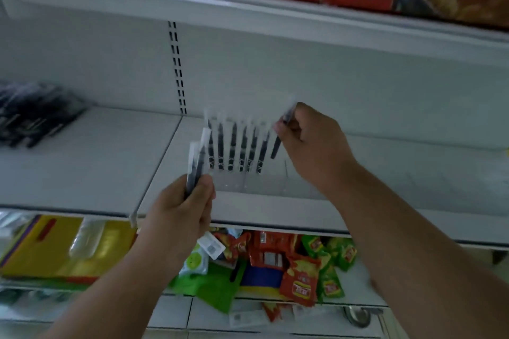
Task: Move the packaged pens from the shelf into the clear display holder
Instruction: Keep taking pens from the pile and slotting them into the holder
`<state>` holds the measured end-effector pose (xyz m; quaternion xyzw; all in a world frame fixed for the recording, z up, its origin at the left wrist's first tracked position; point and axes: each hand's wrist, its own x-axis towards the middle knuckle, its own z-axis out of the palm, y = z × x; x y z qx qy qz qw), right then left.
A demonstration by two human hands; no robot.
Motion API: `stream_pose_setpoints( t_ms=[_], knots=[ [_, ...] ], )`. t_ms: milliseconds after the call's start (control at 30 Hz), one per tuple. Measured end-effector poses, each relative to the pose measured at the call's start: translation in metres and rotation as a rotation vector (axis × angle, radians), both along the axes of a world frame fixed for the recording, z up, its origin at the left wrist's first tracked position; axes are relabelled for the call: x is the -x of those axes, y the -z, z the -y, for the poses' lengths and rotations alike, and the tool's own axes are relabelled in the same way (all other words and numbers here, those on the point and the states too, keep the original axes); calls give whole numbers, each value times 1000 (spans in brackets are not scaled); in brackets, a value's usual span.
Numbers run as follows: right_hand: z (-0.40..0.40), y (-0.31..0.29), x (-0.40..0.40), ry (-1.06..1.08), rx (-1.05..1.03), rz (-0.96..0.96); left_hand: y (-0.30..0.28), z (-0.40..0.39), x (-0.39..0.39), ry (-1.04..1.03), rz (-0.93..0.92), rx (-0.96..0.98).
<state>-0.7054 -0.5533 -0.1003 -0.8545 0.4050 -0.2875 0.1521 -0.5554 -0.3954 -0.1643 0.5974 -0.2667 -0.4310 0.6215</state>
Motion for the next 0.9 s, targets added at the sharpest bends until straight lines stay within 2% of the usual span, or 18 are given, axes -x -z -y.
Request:
stream_pose_setpoints(
  t_ms=[200,400,567,667,733,800,900],
  knots=[
    [11,21,-4,-49,-113,-113,-2,0,7,-2,9,-6],
    [13,29,-9,36,-111,-134,0,-2,-4,32,4,-21],
    [-14,21,6,193,-53,73,-7,6,-10,127,-34,-25],
    [-40,12,4,44,-189,177,-8,13,-5,249,-6,-15],
    [-52,13,0,-97,-322,169,-9,15,6,328,6,-11],
    [-60,16,1,-139,-396,191,-12,14,20,406,-6,-9],
    [-59,11,11,-111,-452,333,-15,16,28,461,16,-7]
  ],
)
